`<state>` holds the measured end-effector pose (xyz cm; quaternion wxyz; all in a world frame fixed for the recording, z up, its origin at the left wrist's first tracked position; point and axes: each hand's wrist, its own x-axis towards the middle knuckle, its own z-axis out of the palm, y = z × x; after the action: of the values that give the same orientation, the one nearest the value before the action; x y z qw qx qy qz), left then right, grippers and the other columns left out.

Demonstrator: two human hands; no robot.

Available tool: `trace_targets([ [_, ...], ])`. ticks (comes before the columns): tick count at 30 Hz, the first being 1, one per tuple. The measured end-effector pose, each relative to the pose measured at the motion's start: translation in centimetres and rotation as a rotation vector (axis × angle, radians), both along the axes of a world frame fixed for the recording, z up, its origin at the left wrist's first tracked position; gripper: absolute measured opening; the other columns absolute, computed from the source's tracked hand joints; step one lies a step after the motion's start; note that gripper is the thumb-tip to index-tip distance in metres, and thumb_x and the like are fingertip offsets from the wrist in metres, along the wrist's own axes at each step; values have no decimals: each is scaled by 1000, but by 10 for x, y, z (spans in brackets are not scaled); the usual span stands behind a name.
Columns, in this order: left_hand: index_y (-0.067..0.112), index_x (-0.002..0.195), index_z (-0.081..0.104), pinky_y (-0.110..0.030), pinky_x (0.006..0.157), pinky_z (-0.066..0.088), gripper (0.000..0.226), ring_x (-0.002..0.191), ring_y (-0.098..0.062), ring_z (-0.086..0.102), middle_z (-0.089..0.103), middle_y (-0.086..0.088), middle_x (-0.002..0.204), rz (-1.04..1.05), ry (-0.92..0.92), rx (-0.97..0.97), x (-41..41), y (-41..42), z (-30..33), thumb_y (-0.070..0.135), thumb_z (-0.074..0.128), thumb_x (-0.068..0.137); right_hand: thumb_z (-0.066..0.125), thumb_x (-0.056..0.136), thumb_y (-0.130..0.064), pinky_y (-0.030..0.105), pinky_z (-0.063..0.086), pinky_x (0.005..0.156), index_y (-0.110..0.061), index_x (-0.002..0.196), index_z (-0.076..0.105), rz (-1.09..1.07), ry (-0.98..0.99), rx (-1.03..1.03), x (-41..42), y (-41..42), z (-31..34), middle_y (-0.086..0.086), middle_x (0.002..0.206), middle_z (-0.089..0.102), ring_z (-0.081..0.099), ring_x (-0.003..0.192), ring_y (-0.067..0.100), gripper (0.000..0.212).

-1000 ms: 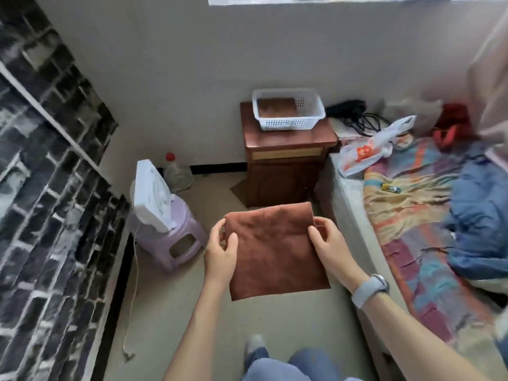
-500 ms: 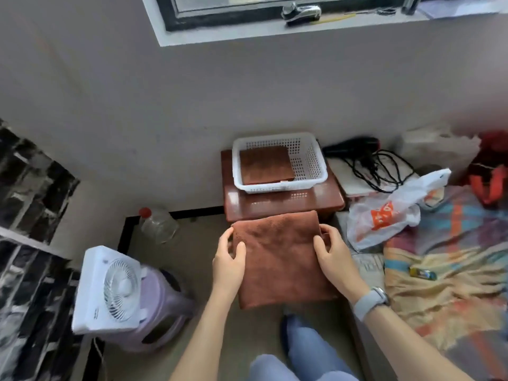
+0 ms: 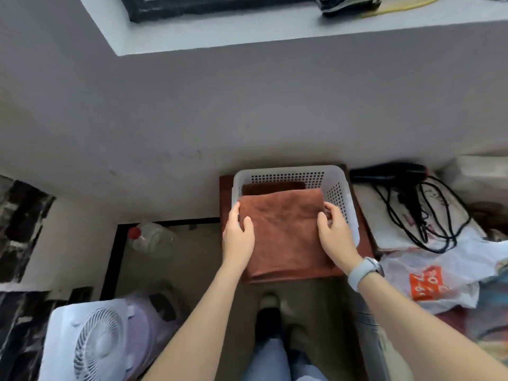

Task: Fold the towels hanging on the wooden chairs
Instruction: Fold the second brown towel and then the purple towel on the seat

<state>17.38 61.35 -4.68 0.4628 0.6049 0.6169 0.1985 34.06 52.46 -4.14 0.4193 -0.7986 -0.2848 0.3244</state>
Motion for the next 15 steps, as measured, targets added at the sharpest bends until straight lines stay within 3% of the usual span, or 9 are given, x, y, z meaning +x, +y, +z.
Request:
trace_targets([
  [3,26,143,27,-38,109,33,48,128,-22,42,40,-3,144,-28,12,-14,16,39,-20,25,37,96,38,97,-21,35,38,103,-14,133,41,-14,17,-5,13,39,-16,5,130,51,47,120,19,37],
  [7,22,144,24,-21,97,26,47,130,-21,38,39,-5,144,-63,73,11,31,68,-44,22,33,98,36,98,-21,41,35,109,-13,136,39,-27,32,-83,24,72,-48,6,137,47,43,127,21,40],
  [9,20,144,26,-26,95,31,48,126,-24,40,43,-8,140,-91,224,67,34,73,-51,21,35,97,36,98,-19,41,31,111,-10,138,37,3,28,-135,28,82,-63,8,140,45,40,130,22,41],
  [11,18,140,33,-39,97,33,49,125,-28,36,42,-10,139,-163,508,176,37,75,-55,19,43,92,39,97,-16,40,29,112,-9,140,35,56,-5,-222,33,89,-76,11,142,43,38,132,24,44],
  [13,14,135,40,-46,97,33,50,127,-31,34,38,-12,142,-222,631,293,39,71,-53,16,50,86,43,95,-15,39,29,111,-9,140,34,60,-140,-308,33,88,-78,14,142,39,36,131,28,46],
  [15,9,133,44,-49,101,33,50,130,-35,35,40,-16,142,-333,591,397,47,70,-57,13,54,84,47,90,-10,44,33,107,-7,136,38,87,-417,-285,29,87,-76,17,138,42,39,127,32,47],
])
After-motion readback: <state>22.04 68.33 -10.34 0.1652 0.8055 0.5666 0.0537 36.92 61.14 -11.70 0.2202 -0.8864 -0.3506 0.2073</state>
